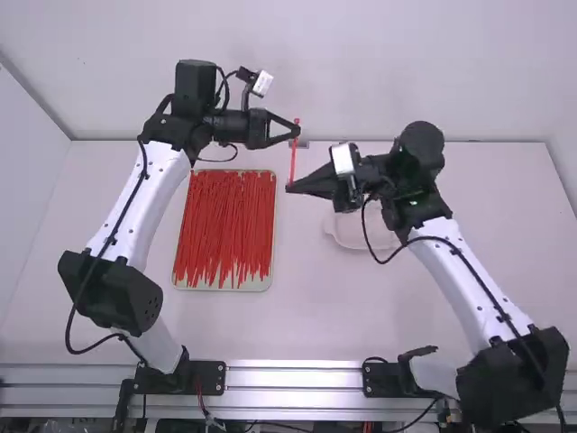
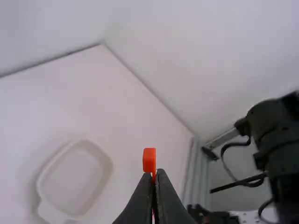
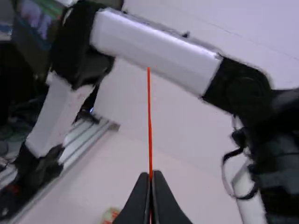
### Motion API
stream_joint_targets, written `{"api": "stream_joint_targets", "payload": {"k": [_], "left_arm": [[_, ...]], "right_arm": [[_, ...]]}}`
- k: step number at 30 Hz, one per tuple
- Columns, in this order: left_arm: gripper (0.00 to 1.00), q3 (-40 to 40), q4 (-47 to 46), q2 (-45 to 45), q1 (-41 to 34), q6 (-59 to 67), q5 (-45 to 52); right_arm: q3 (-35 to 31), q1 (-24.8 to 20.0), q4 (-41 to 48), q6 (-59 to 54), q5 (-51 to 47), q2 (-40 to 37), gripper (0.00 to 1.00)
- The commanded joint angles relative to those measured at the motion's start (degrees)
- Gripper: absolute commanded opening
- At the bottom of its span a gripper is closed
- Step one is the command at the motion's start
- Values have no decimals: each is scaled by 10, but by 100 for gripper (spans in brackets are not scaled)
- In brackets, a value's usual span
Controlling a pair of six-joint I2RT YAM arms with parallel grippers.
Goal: Fasten the cable tie
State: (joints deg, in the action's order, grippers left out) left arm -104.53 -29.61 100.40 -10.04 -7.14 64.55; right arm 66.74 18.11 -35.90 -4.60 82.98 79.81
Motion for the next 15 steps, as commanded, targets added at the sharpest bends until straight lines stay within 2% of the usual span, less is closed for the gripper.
{"api": "stream_joint_targets", "payload": {"k": [1,4,6,12,15], "left_arm": [[2,-19,-2,-5,0,132,-2],[2,-19,8,-5,7,158,-23],[2,-18,26,-4,6,194,-31],[2,7,97,-4,8,327,-26],[2,28,174,-4,5,313,-24]], "right_arm": [[12,-10,-71,280,-64,11,0],[12,-32,-165,437,-110,23,0],[12,-52,-197,523,-126,25,0],[12,-80,-205,710,-106,25,0],[12,-78,-205,768,-77,25,0]]}}
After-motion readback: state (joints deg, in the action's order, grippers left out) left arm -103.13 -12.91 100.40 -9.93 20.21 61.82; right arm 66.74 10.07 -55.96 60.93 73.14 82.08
